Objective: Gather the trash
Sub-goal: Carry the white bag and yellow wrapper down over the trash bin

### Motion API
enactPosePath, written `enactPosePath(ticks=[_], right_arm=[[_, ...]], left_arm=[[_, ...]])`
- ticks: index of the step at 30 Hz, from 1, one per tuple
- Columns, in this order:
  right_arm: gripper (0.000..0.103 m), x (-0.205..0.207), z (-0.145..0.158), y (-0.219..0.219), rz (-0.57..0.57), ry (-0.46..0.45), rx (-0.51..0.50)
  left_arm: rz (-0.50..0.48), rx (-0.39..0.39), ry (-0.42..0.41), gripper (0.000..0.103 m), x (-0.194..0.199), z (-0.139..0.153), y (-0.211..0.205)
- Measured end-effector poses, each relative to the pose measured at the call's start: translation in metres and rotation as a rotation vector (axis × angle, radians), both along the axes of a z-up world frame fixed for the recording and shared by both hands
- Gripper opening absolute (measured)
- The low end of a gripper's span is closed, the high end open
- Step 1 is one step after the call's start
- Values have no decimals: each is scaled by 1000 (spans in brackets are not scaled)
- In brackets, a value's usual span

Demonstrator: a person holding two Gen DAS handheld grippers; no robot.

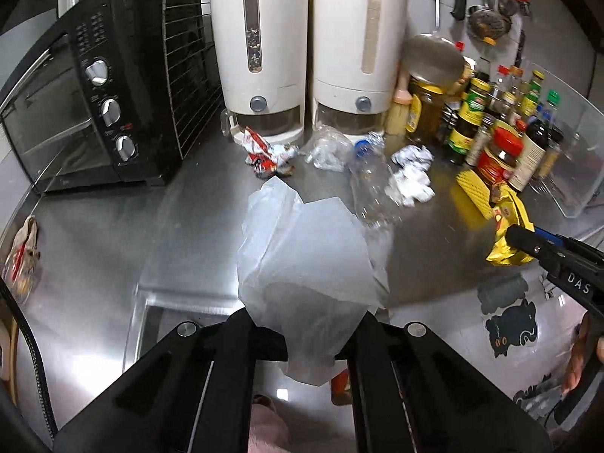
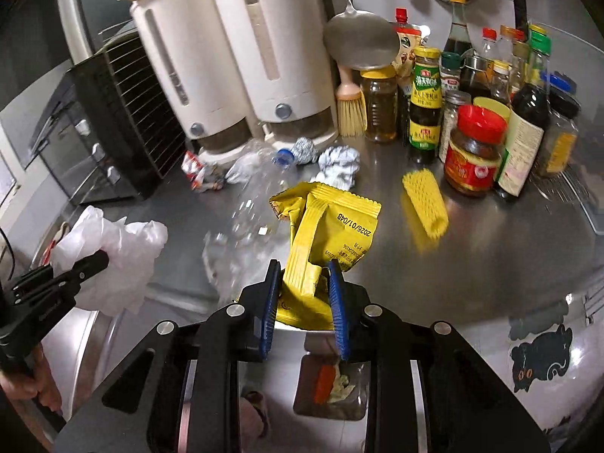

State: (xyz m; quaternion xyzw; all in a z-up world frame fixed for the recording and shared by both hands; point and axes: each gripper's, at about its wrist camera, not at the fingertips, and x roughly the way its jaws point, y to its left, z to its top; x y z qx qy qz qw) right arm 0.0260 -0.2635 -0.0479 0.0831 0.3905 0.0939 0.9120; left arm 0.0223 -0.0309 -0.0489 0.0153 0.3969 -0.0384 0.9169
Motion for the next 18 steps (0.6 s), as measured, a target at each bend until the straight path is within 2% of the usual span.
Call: enactPosePath(ticks=[7,12,18], right_arm=[[27,-46,-32,-2,23,32,-5],[27,-62,-72,-9,13,84,-16],[27,-65,-134,-13,5,170,11]], left_arm=[[-35,-21,14,4,-55,-30,-8],[-47,-23,67,4,-75,-76,-14],[-69,-36,156,4,-78,-142,-21]])
